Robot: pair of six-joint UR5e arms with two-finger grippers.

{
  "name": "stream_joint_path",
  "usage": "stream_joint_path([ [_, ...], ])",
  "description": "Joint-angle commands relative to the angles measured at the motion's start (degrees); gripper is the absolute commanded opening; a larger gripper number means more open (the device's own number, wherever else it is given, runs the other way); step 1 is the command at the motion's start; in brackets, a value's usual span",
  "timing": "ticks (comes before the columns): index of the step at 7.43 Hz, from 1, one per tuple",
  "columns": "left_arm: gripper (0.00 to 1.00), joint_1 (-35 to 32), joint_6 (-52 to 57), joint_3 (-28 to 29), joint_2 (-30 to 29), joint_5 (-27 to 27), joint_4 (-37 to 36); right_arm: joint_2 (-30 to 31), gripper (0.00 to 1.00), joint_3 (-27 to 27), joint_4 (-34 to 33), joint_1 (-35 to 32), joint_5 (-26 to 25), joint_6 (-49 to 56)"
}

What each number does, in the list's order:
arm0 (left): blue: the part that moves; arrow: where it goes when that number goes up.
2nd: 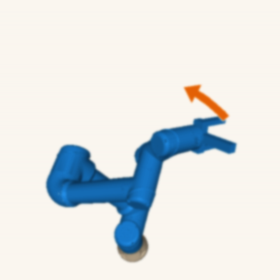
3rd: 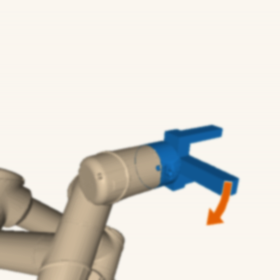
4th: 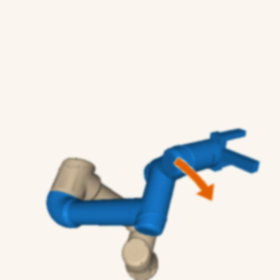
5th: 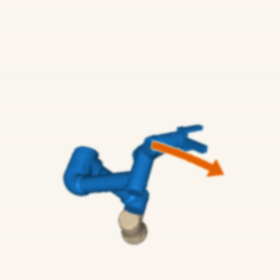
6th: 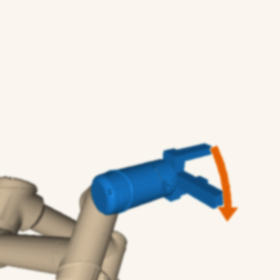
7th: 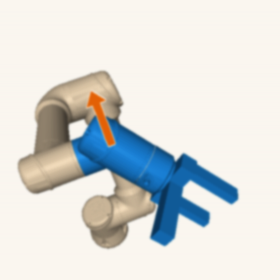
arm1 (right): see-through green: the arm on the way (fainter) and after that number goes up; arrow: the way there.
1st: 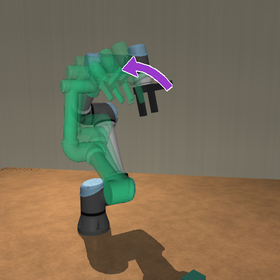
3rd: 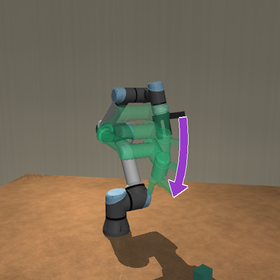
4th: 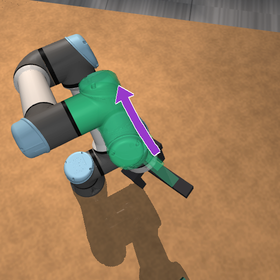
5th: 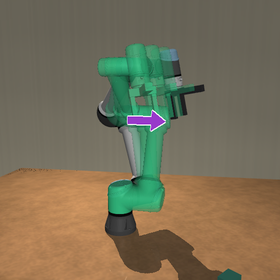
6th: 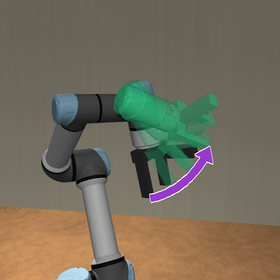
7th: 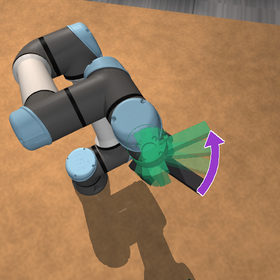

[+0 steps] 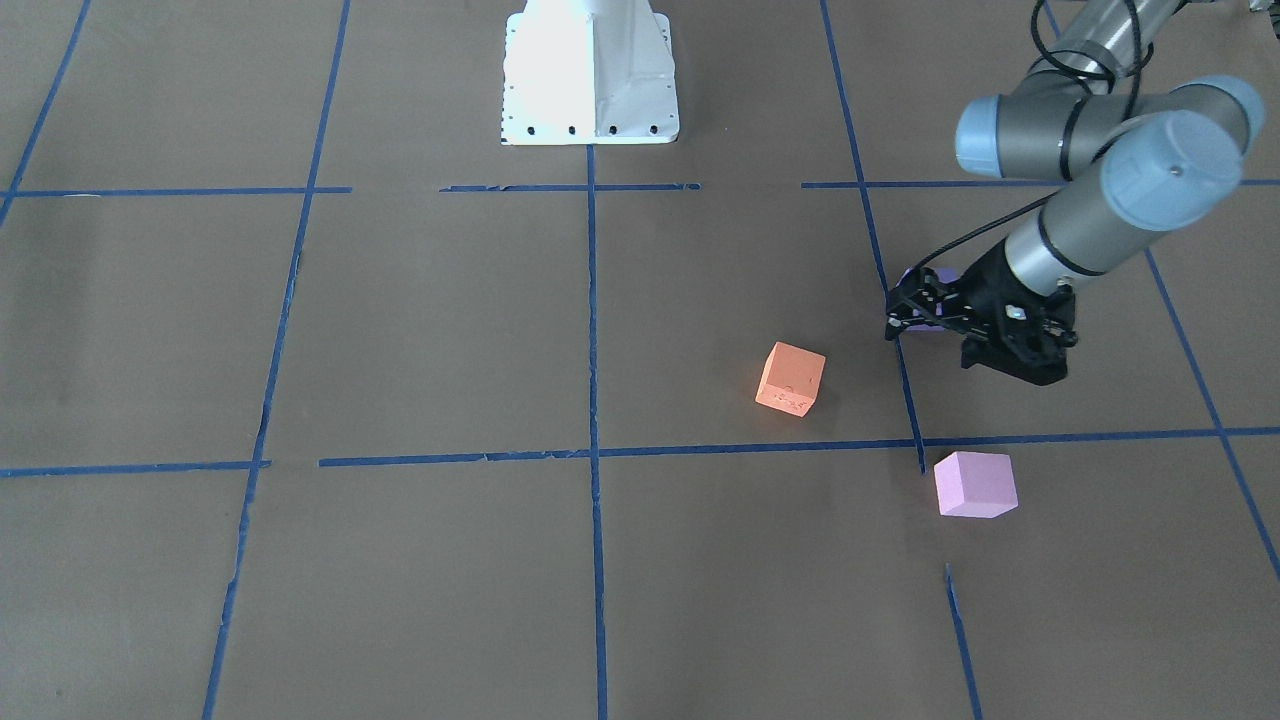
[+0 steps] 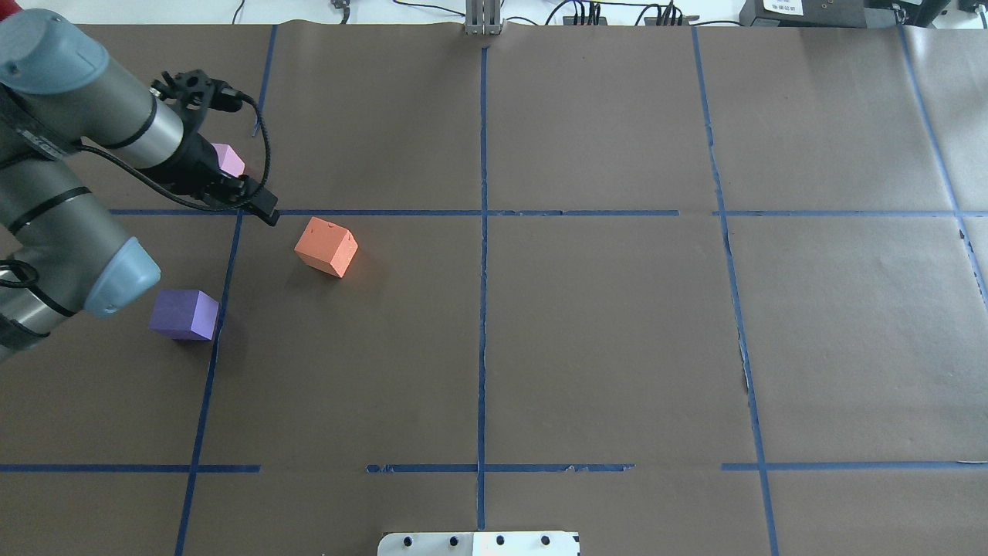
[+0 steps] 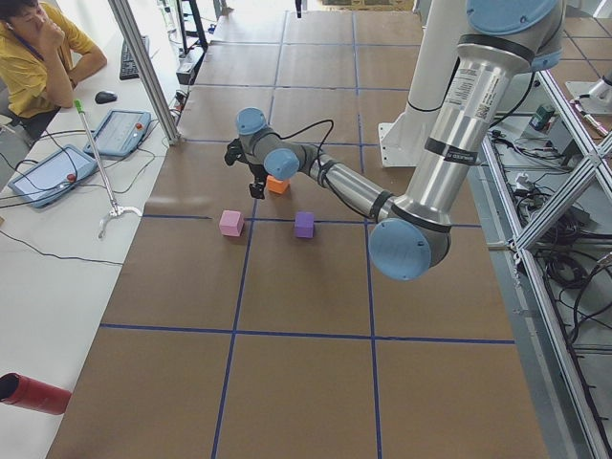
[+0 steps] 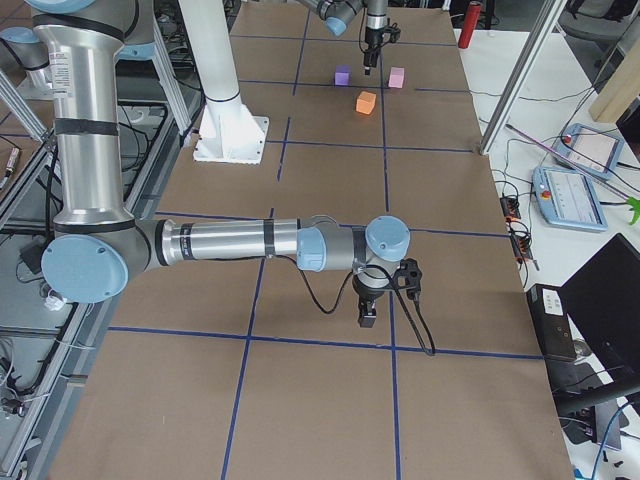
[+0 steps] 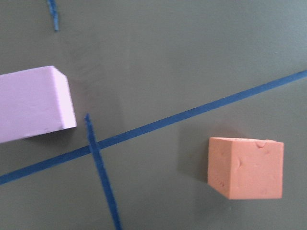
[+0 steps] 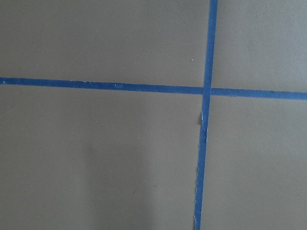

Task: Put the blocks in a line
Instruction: 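Reach the left gripper down over the orange cube, then close the left gripper on the orange cube and lift it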

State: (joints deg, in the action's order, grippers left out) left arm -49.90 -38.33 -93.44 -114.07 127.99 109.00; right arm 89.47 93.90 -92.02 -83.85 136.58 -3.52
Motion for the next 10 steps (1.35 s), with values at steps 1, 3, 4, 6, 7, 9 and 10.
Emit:
stream_joint_path([
  [1,1.00,5.32,-6.57,3.61,-2.20,-8.75,6.48,0.00,1.00,0.06,0.00,0.00,0.00,0.00],
  [3,1.00,6.30,-6.94,3.61,-2.55,-13.10,6.14,0.00,1.00,-0.03,0.00,0.00,0.00,0.00],
  [4,1.00,6.92,-7.11,3.96,-3.60,-14.07,5.88,0.00,1.00,-0.03,0.00,0.00,0.00,0.00],
  [6,1.00,9.47,-8.86,5.53,-4.05,-14.43,5.87,0.00,1.00,0.06,0.00,0.00,0.00,0.00],
  [7,0.98,9.56,-8.87,6.42,-4.23,-16.61,5.96,0.00,1.00,0.06,0.00,0.00,0.00,0.00],
  [9,0.79,9.56,-8.26,6.95,-4.23,-17.25,5.96,0.00,1.00,-0.03,0.00,0.00,0.00,0.00],
  [10,0.72,9.56,-8.17,6.87,-4.23,-17.16,5.96,0.00,1.00,0.06,0.00,0.00,0.00,0.00],
])
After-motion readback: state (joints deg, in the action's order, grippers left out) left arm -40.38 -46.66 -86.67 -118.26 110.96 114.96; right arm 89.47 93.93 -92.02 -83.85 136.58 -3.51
